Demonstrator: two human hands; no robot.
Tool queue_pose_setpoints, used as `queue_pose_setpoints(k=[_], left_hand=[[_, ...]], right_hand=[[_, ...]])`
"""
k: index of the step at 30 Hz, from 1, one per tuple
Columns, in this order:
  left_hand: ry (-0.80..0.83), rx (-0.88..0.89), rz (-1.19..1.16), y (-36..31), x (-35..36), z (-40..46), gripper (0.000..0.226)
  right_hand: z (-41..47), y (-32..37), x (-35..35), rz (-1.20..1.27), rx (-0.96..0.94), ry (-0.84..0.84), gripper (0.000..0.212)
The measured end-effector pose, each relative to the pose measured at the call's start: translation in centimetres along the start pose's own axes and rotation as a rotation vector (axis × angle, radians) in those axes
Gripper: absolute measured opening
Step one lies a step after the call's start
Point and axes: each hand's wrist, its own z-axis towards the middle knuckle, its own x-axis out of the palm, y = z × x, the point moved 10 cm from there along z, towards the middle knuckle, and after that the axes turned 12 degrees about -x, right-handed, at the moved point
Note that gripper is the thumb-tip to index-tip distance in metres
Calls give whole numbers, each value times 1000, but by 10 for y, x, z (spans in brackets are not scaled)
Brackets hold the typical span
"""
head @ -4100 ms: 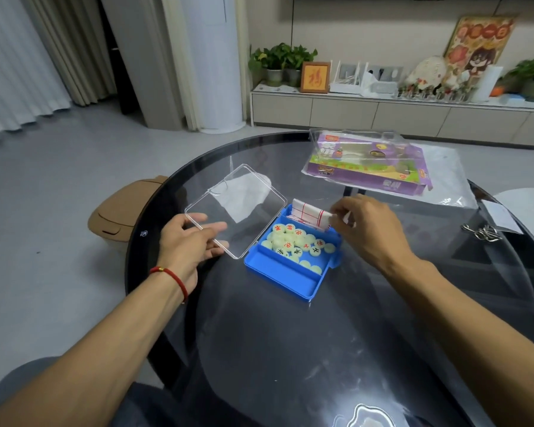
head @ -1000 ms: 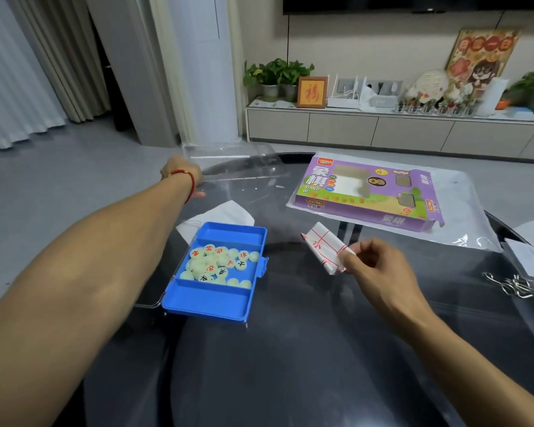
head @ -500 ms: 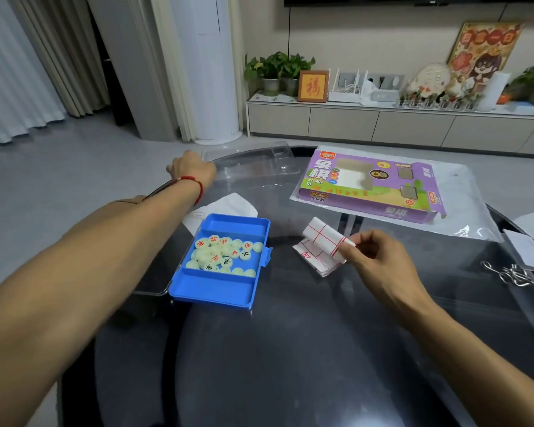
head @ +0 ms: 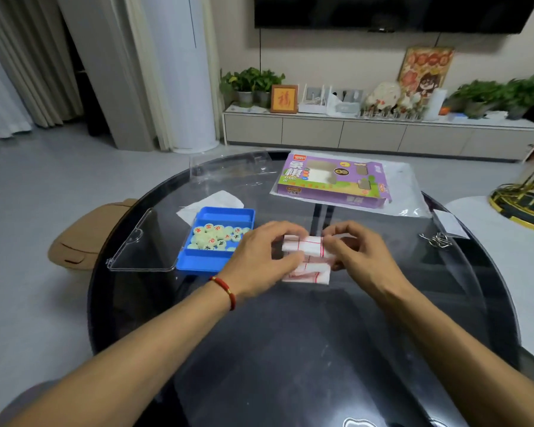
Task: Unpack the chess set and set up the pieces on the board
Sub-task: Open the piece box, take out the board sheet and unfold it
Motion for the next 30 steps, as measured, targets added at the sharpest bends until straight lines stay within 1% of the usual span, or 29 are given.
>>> queue_pose_setpoints(k=[1,3,5,6,8,10,13,14,16,17,18,19,20,22,23,25,26,28,30], left_hand=[[-5,-24,-36,3,1,-3,27],[-19,-43,-73,8,4,-10,13],[-11,-74,-112,11,9,-16,8],[-12,-105,-120,14,11,-19,9],[-23,-166,-122,18,14,-21,16],[-30,-231,-153,24,19,-21,23],[-17,-323,-289,32,24,-21,20],[23,-326,-348,31,26,-20,23],[143,-301,-444,27,35,-19,44],[191,-276,-455,24,39,-21,53],[218,-249,-448,21,42,-22,57],[212,-229,-426,20,43,-23,53],[168,-220,-396,20,42,-23,43],[32,-236,-364,22,34,-22,18],[-23,-251,-379,24,31,-22,11],[-111,-279,-402,27,23,-22,6],[-137,-303,-427,31,20,-21,7],[-125,-399,-552,41,23,-20,6],[-67,-519,-666,50,33,-22,7]], right_hand=[[-7,0,1,9,9,18,10],[-23,-3,4,33,34,80,19],[-36,-8,7,2,60,175,25],[-42,-9,8,-26,62,220,25],[-47,-10,9,-59,54,252,21],[-46,-10,6,-65,56,225,17],[-41,-14,-2,-34,101,124,32],[-40,-16,-7,-45,119,77,37],[-39,-19,-13,-93,153,25,42],[-39,-20,-13,-109,166,31,44],[-40,-21,-11,-111,180,49,45],[-41,-21,-10,-100,194,66,46],[-42,-21,-8,-91,203,80,47],[-44,-20,-4,-90,218,123,50],[-44,-20,-2,-88,226,153,51],[-45,-20,2,-90,219,204,49],[-45,-20,4,-81,206,225,45],[-47,-20,9,-33,186,262,29],[-49,-21,11,2,190,282,16]])
